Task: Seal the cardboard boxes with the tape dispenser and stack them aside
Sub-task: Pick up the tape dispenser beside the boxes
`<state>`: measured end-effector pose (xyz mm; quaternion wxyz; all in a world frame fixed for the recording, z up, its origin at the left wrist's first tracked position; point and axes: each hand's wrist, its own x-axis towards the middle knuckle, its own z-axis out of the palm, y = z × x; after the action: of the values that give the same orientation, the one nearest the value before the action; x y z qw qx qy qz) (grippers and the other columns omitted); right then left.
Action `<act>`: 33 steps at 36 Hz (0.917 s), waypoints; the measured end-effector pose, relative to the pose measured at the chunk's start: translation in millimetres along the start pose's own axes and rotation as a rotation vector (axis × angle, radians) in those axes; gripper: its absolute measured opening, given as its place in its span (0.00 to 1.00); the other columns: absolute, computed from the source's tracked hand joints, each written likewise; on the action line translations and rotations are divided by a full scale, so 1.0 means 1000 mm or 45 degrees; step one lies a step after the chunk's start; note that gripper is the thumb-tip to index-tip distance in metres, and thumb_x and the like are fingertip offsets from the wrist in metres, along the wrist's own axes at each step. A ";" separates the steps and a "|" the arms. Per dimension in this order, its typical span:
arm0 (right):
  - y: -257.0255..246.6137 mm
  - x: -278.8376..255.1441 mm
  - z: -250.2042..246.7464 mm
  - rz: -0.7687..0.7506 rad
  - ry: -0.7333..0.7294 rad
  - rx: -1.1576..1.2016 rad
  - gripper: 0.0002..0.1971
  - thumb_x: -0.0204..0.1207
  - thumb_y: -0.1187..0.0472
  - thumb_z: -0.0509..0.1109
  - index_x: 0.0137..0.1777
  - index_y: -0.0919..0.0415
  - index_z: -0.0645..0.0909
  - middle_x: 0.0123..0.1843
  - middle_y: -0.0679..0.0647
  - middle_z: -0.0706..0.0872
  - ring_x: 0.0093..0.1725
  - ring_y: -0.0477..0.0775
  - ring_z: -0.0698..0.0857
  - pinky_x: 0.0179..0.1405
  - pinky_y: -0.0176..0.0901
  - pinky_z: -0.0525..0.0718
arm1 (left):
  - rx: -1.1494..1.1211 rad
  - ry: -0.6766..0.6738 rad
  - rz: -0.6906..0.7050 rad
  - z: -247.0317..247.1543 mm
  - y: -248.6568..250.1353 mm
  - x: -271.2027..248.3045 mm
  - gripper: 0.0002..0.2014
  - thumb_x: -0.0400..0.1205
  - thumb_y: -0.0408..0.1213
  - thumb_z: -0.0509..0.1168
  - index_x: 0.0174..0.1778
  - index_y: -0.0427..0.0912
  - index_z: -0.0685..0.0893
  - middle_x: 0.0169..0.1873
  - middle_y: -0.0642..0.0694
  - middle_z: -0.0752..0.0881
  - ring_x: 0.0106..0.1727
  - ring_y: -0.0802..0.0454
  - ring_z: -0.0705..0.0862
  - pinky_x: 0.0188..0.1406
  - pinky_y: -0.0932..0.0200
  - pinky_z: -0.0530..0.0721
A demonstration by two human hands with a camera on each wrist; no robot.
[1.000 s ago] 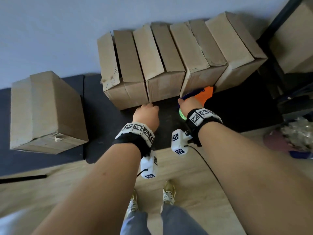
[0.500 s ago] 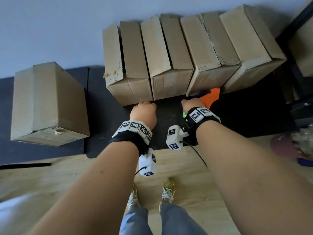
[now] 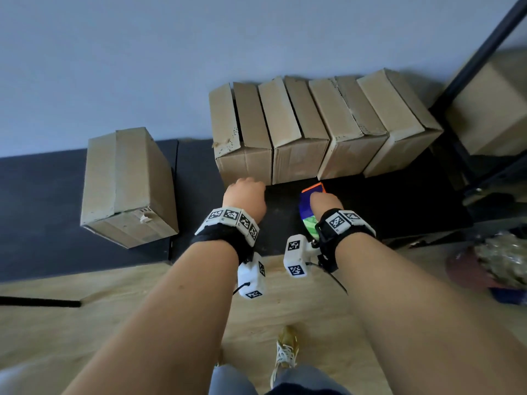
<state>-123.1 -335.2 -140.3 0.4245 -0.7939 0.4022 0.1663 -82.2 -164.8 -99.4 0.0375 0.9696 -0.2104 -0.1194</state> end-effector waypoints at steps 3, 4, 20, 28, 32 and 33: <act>-0.013 -0.025 0.011 -0.077 -0.062 -0.084 0.22 0.87 0.62 0.48 0.74 0.71 0.73 0.73 0.67 0.77 0.72 0.64 0.77 0.60 0.45 0.76 | -0.005 0.040 0.024 -0.008 -0.016 -0.011 0.17 0.81 0.32 0.57 0.65 0.41 0.82 0.61 0.42 0.81 0.64 0.42 0.77 0.61 0.50 0.76; -0.018 -0.032 0.016 -0.103 -0.067 -0.115 0.20 0.87 0.63 0.49 0.70 0.72 0.75 0.72 0.69 0.78 0.70 0.65 0.78 0.60 0.46 0.75 | -0.001 0.053 0.032 -0.010 -0.022 -0.015 0.17 0.81 0.32 0.57 0.64 0.41 0.82 0.60 0.42 0.81 0.63 0.42 0.77 0.61 0.50 0.76; -0.106 -0.145 0.129 -0.317 -0.003 0.050 0.22 0.79 0.50 0.69 0.53 0.73 0.83 0.46 0.62 0.84 0.46 0.60 0.81 0.38 0.45 0.70 | 0.044 0.256 0.066 -0.060 -0.182 -0.082 0.18 0.81 0.31 0.56 0.65 0.43 0.81 0.60 0.42 0.80 0.64 0.42 0.78 0.58 0.49 0.77; -0.154 -0.166 0.171 -0.409 0.081 0.234 0.17 0.77 0.50 0.70 0.44 0.68 0.80 0.40 0.60 0.82 0.43 0.61 0.80 0.39 0.44 0.71 | 0.017 0.159 -0.084 -0.064 -0.255 -0.101 0.22 0.78 0.25 0.56 0.69 0.41 0.77 0.68 0.44 0.76 0.65 0.42 0.78 0.62 0.47 0.79; -0.170 -0.165 0.186 -0.424 0.058 0.130 0.21 0.81 0.49 0.67 0.32 0.63 0.70 0.32 0.56 0.74 0.41 0.61 0.76 0.33 0.48 0.67 | -0.052 -0.051 -0.203 -0.058 -0.275 -0.104 0.24 0.79 0.25 0.56 0.73 0.42 0.73 0.74 0.45 0.69 0.67 0.38 0.77 0.62 0.44 0.80; -0.174 -0.164 0.189 -0.436 0.052 0.092 0.20 0.82 0.49 0.66 0.35 0.64 0.73 0.35 0.56 0.76 0.44 0.62 0.78 0.35 0.47 0.68 | -0.056 -0.088 -0.195 -0.056 -0.277 -0.104 0.24 0.79 0.25 0.56 0.72 0.41 0.73 0.74 0.43 0.69 0.65 0.37 0.79 0.61 0.43 0.81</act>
<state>-74.8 -46.3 -57.6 0.4667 -0.8383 0.2752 0.0609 -49.7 131.8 -56.4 0.0424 0.9771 -0.1340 -0.1600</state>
